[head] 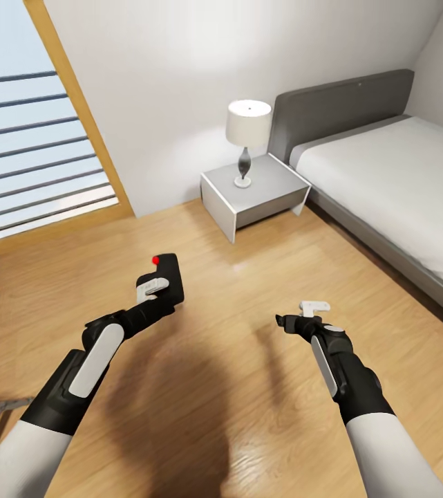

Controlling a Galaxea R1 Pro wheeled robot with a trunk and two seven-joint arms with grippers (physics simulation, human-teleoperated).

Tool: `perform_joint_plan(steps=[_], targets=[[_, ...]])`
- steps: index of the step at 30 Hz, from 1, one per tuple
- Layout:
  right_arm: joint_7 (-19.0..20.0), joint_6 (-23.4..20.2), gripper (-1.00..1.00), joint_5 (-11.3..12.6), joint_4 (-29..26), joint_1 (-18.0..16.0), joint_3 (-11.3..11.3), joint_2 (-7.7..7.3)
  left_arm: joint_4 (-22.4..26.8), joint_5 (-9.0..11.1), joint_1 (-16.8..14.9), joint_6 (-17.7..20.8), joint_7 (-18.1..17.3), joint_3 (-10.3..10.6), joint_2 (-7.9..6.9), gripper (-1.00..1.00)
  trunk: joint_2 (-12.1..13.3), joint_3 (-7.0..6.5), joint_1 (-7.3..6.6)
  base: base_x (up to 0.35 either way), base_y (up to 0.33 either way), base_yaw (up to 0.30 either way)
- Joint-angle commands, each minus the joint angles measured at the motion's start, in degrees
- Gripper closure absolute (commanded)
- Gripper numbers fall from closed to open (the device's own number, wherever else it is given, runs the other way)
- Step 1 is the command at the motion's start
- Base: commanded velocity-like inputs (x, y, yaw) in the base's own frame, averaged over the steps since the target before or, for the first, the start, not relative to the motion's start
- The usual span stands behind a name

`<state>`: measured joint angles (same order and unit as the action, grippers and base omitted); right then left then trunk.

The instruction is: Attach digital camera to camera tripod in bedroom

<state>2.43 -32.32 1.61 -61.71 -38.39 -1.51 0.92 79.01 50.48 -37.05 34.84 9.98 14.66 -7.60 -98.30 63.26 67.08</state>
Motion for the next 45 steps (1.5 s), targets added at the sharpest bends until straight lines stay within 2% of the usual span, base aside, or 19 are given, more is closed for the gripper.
perform_joint_plan(steps=[1, 12, 45], targets=[[0.21, -0.29, -1.0, 0.15, -0.07, -0.02, -0.16, 0.05, 0.08, 0.49, -0.04, 0.13, 0.4, 0.1, -0.05, 1.0, -0.02, -0.06, 0.0, 0.0, 0.0, 0.0], [0.26, -0.29, -1.0, 0.15, -0.07, -0.01, -0.16, 0.05, 0.09, 0.56, -0.04, 0.14, 0.4, 0.03, -0.12, 1.0, -0.02, -1.05, 0.0, 0.0, 0.0, 0.0], [0.24, -0.29, -1.0, 0.15, -0.07, -0.02, -0.16, 0.04, 0.18, 1.02, -0.04, 0.14, 0.4, -0.03, -0.17, 1.0, 13.22, -9.96, -7.25, 0.0, 0.0, 0.0]])
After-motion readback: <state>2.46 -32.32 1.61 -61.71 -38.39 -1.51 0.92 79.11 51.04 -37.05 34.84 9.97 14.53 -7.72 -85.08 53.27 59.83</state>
